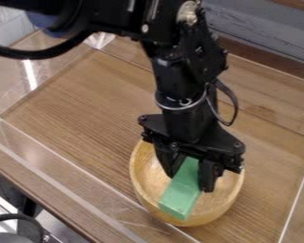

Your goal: Put the green block in the brown bowl

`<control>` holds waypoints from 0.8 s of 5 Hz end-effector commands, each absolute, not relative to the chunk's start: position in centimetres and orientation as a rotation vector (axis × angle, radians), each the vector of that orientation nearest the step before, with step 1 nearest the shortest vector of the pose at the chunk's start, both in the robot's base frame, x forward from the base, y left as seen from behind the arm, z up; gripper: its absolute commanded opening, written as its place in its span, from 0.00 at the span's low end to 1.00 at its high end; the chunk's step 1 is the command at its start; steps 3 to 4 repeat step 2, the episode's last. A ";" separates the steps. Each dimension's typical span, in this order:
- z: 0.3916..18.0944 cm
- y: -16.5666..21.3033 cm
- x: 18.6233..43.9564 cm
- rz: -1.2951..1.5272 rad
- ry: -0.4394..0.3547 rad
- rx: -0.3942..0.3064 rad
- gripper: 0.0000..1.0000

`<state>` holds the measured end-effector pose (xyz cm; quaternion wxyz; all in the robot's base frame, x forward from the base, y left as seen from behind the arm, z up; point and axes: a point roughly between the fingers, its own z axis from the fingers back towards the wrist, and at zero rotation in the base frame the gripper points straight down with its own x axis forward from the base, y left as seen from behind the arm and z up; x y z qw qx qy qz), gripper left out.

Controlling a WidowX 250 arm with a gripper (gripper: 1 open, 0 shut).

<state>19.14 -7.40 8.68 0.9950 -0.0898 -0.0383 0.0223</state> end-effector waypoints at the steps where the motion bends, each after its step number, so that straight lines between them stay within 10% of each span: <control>1: 9.2 -7.2 19.6 0.057 -0.098 -0.194 0.00; 4: 9.2 -7.3 19.6 0.064 -0.090 -0.200 0.00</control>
